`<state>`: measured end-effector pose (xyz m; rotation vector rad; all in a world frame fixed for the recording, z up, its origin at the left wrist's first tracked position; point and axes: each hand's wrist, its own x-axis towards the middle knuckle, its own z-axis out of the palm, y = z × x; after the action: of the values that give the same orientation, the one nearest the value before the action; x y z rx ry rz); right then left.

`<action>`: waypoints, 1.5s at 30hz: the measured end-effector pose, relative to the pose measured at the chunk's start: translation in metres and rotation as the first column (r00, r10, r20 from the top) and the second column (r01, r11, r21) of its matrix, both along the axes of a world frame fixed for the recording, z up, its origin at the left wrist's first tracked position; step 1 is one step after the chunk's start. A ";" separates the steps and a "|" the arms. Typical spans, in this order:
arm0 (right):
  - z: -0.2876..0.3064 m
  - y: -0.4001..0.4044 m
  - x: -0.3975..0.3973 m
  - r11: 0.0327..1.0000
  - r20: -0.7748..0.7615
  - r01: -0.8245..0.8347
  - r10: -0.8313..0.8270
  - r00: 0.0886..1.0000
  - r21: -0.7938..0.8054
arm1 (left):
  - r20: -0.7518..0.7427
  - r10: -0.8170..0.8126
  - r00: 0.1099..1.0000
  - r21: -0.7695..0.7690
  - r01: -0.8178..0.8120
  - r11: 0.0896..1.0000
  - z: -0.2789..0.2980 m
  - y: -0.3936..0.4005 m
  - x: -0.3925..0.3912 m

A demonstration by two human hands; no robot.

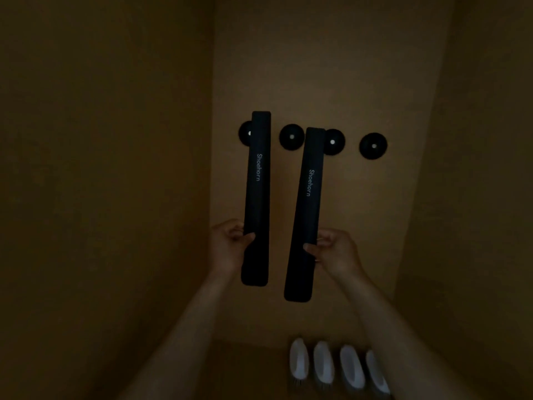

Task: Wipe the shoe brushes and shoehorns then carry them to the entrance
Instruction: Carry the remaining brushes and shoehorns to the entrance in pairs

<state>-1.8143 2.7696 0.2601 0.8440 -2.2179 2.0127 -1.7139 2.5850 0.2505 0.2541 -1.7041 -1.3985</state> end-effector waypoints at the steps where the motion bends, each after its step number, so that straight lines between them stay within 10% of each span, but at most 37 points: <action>1: 0.001 -0.006 -0.003 1.000 -0.001 -0.009 0.009 1.000 -0.003 | -0.001 0.001 1.000 0.011 -0.001 1.000 0.005 -0.005 -0.004; 45: 0.089 -0.069 -0.085 0.999 -0.093 0.021 -0.017 0.996 0.041 | 0.032 0.214 0.976 -0.030 -0.213 0.977 0.068 -0.093 -0.104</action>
<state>-1.8994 2.7002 0.3490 0.8973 -2.2167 1.8842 -1.8174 2.4917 0.3187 0.4360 -1.6692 -1.2190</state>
